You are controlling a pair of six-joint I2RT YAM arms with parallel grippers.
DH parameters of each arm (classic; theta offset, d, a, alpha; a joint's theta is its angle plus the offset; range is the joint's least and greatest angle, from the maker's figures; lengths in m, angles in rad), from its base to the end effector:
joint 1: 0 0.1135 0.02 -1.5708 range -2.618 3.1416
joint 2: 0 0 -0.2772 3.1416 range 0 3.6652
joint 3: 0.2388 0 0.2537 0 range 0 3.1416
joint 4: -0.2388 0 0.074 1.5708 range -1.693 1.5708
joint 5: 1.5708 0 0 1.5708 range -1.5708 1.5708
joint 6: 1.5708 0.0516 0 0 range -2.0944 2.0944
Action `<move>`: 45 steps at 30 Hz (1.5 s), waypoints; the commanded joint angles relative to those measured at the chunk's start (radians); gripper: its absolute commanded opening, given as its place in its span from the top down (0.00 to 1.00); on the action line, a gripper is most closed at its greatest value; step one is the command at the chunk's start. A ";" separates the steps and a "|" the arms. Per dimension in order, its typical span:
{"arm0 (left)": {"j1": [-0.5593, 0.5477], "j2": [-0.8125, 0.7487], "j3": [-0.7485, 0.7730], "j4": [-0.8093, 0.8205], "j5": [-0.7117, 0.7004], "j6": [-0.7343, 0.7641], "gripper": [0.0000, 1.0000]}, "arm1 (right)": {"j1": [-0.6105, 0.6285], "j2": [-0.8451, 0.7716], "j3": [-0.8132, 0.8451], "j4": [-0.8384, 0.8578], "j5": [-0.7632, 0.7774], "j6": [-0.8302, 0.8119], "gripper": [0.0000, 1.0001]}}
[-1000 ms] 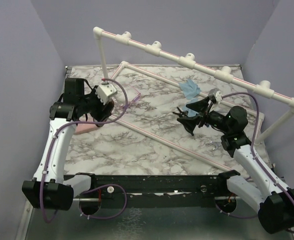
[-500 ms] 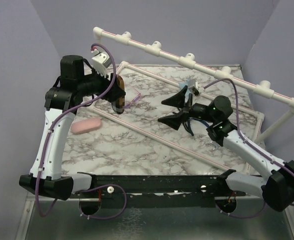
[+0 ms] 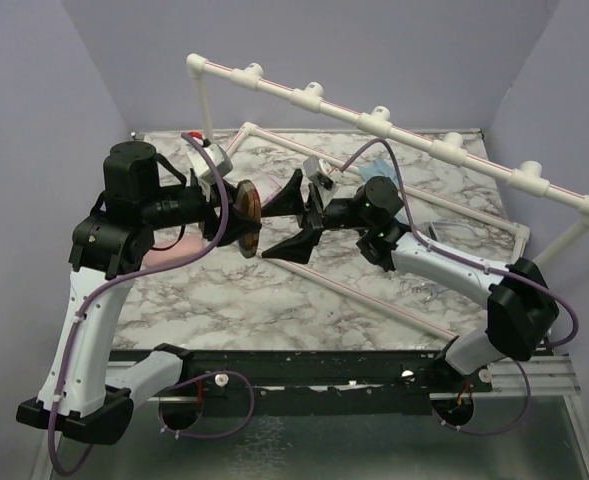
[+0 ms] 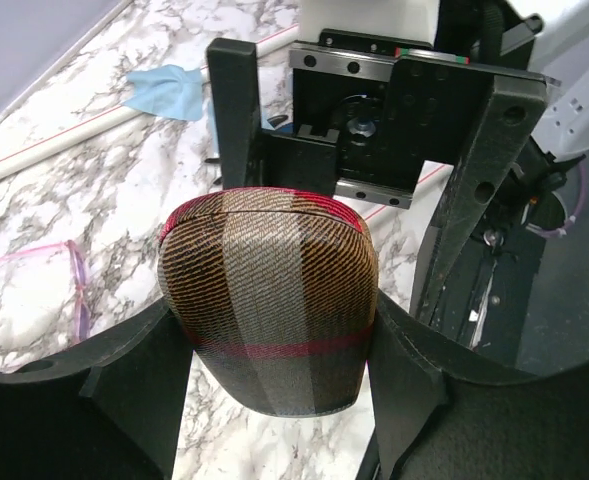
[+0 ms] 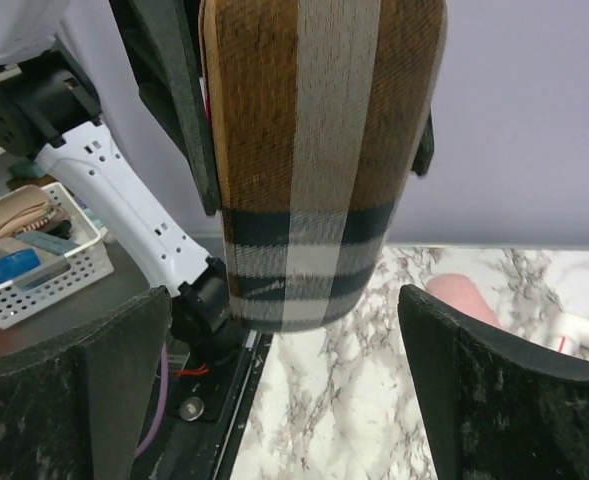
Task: Organize the sunglasses
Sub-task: Open the sunglasses case at the center of the board.
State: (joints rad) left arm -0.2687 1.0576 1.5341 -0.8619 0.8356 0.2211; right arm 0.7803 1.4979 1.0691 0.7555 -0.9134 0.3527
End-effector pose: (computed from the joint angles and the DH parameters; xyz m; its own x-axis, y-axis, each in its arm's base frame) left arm 0.1596 -0.0836 0.4805 -0.1692 0.1992 -0.9652 0.8997 0.4310 -0.0688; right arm 0.2192 0.2745 0.3759 -0.1185 0.1797 -0.9766 -0.9822 -0.1654 0.0888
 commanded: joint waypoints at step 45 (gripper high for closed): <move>-0.008 -0.151 -0.205 0.152 0.044 -0.030 0.07 | 0.038 -0.022 0.002 0.082 0.021 0.040 0.99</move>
State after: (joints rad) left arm -0.2752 0.9131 1.3792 -0.7883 0.8745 0.2550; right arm 0.8104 1.4750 1.0447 0.8577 -0.9314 0.3916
